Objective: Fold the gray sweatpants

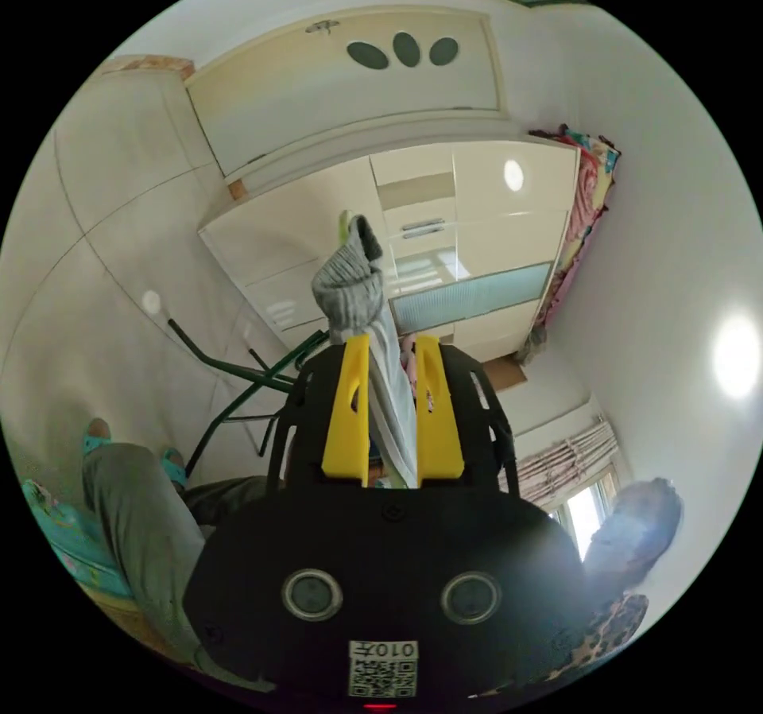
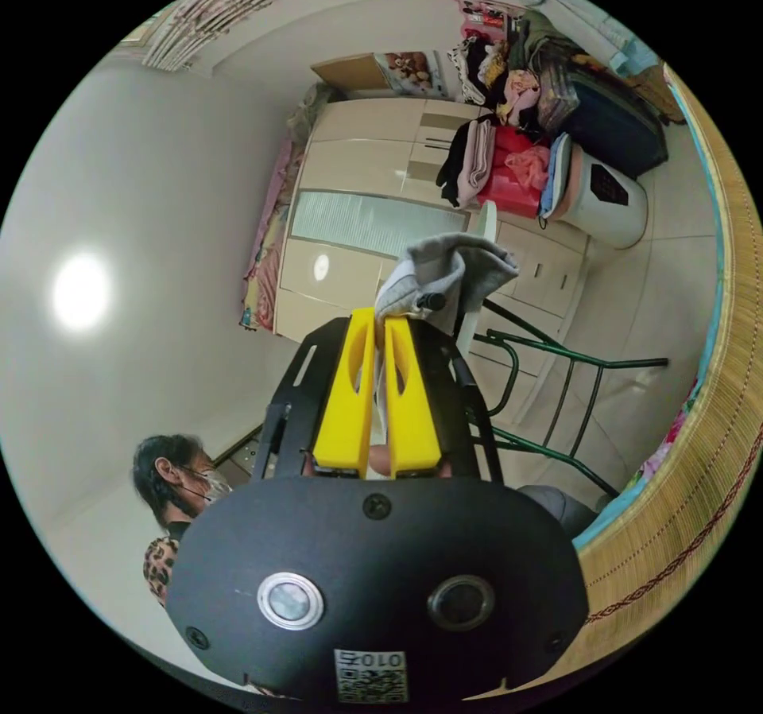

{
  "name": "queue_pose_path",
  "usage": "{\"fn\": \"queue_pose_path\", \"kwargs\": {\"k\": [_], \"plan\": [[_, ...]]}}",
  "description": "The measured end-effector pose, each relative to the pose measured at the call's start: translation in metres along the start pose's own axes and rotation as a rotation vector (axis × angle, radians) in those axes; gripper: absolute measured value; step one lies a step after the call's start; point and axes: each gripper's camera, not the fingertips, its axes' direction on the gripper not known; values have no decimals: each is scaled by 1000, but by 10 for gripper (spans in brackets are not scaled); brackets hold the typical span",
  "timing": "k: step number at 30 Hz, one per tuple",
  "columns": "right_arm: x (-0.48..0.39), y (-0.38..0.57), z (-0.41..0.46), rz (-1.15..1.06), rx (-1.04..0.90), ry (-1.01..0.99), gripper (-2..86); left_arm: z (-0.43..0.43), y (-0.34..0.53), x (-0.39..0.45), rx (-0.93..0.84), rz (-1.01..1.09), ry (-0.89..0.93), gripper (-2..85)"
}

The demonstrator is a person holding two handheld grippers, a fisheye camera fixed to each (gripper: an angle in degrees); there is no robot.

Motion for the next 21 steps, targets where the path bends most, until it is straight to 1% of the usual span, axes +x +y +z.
{"fn": "queue_pose_path", "kwargs": {"k": [1, 2, 5, 7, 9, 13, 16, 18, 20, 21], "plan": [[-3, 1, 0, 3, 4, 2, 40, 2, 7, 5, 5, -4, -59, 104], [-8, 2, 0, -1, -1, 1, 40, 4, 10, 5, 3, -13, -80, 108], [-20, 5, -4, 21, -9, 18, 40, 16, 15, -6, -46, -42, -93, 112], [-29, 7, -6, 33, -13, 32, 40, 25, 14, -8, -38, -43, 24, 98], [-43, 7, -9, 51, -20, 45, 40, 35, 10, 2, -50, -23, 64, 76], [-77, 2, -12, 42, -48, 72, 40, 32, 7, 42, -63, 64, 76, 21], [-115, 0, -19, -34, -56, 56, 40, 12, 8, 67, -39, 111, 136, 9], [-127, 5, -33, -26, -57, 108, 39, 4, 7, 75, -28, 146, 129, 6], [-128, 15, -49, 49, -34, 193, 39, 13, 5, 69, -115, 105, 117, 6], [-135, 24, -59, 48, -20, 166, 39, 18, 8, 62, -167, 39, 145, 6]]}}
